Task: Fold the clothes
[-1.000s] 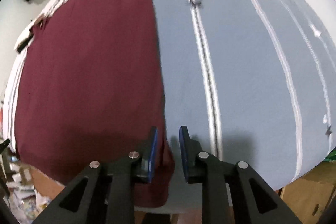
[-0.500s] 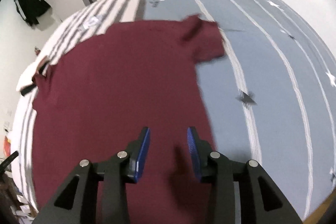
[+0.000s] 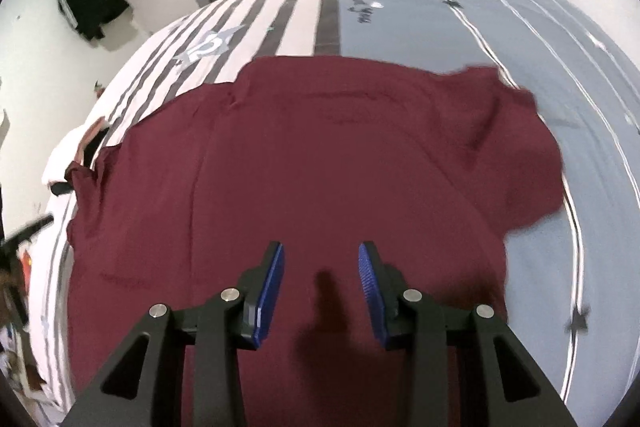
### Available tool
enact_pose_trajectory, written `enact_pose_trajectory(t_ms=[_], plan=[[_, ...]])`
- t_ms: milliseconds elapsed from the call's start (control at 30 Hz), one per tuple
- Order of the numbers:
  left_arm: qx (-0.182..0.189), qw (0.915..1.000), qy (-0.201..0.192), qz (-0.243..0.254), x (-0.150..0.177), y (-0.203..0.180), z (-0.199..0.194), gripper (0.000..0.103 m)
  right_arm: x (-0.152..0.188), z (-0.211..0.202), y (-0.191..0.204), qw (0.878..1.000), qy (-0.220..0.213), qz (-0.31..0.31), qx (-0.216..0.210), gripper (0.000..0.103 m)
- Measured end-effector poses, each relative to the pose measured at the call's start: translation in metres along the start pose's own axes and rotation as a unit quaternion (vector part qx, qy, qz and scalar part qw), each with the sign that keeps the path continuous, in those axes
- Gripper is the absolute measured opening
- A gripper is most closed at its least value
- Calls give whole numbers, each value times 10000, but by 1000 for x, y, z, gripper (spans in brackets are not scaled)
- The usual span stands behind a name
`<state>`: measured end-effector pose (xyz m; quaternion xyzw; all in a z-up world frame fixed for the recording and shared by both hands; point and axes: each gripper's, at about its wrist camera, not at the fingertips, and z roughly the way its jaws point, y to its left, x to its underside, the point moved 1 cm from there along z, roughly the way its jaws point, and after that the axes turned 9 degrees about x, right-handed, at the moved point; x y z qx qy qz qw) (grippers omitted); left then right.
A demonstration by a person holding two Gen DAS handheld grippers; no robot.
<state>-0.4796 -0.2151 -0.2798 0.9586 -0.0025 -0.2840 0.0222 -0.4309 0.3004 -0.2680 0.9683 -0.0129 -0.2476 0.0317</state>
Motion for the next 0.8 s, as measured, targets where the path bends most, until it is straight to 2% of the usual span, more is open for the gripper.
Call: enact_pose_trajectory(t_ms=[133,233,300,333,367,400,533,600,633,700,800], plan=[[196,9986,-37,494,-29,-7,22,39,-15,19,18,9997,-4,-237,-61,35],[452,9949,-91,899,-43,-11,37,41,-22,31,35,9995,3,-327,-18,35],[677,9929,-77,979,-50,-11,44,41,-26,38,46,9996,-23,-295,-11,35],[789,9917,-69,1017,-53,-10,48,35,-28,42,50,9997,-28,-246,-21,35],[884,9909,-57,1016,-58,-7,54,15,-30,45,55,9998,-23,-215,-19,35],[845,9910,-7,1037,-63,-6,59,6,-32,49,59,9998,-16,-190,-13,35],[308,9900,360,1331,-73,6,78,1,-38,68,75,9998,64,-193,71,36],[-7,9916,363,1242,-79,27,75,0,-37,79,79,9994,144,-246,207,36],[-77,9943,334,1006,-83,42,71,0,-37,82,80,9991,146,-287,275,36],[-36,9989,205,430,-89,74,55,0,-37,86,82,9986,125,-362,361,36],[416,9989,192,115,-74,83,44,3,-38,87,81,9987,139,-331,370,36]])
